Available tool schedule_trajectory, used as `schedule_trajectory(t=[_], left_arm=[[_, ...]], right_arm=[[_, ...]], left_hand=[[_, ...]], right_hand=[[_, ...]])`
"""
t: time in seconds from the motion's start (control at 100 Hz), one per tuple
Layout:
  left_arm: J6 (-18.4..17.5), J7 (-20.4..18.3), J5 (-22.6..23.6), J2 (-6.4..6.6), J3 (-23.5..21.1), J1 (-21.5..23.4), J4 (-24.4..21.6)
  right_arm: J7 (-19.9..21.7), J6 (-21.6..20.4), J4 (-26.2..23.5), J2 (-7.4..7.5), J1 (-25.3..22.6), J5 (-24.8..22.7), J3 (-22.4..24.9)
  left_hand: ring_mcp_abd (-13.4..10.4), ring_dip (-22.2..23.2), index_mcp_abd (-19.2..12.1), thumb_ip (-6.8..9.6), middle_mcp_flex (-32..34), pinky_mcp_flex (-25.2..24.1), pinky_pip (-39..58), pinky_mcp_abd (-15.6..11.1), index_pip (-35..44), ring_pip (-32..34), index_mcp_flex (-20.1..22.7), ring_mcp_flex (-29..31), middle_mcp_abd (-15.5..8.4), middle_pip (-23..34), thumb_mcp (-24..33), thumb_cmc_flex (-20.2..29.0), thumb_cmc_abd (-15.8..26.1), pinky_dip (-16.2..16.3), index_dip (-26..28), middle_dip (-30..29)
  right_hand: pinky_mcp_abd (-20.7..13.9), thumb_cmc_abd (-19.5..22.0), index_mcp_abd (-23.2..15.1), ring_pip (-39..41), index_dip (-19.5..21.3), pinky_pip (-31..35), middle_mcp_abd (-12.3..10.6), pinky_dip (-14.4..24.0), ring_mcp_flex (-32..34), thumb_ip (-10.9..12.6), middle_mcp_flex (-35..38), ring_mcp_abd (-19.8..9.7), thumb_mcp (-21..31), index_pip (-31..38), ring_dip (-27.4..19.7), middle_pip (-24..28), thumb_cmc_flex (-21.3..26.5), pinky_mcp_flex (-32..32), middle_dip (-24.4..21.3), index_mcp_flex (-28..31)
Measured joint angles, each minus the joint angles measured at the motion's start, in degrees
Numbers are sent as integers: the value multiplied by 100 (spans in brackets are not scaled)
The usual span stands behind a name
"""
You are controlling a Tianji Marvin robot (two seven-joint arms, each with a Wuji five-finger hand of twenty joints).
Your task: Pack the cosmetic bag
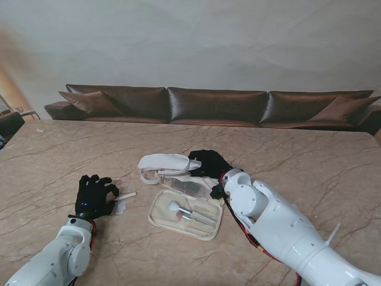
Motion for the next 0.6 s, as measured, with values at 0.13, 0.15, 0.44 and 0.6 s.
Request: schedule_trajectory(t=[0.13,0.15,0.44,0.6], left_arm=[[44,173,-27,-2,188,-231,247],[46,170,-32,-6,194,-254,272],[-16,-40,-8,-10,130,-290,271],[-65,-100,14,21,125,-273,238]], right_arm=[[2,4,16,-2,22,5,-28],[2,4,21,-3,27,7,-32],[-7,7,68,-20,61,28,-63],[-7,17,71,-24,61,51,-61]], left_hand=[[0,0,-138,-1,179,36,137,3,138,66,285,80,-1,86,-89,261,0,-81,-424,14],[0,0,-181,-2,183,37,137,3,158,69,304,81,-1,107,-94,327,49,-106,-440,33],[0,0,-394,2,228,39,198,3,291,123,242,81,-4,112,-4,604,128,-152,-485,61],[0,0,-380,14,228,39,201,3,337,131,112,81,-4,112,141,326,124,-185,-486,61]], right_hand=[[0,0,0,6,0,2,0,0,3,0,1,0,0,0,0,0,0,5,0,1],[0,0,0,10,0,2,0,0,4,0,1,0,0,0,0,0,0,9,0,1],[1,0,0,62,0,23,0,6,6,0,1,0,0,0,0,0,0,13,0,5],[2,0,0,69,-1,33,0,9,6,0,2,0,0,0,0,0,0,14,0,6]])
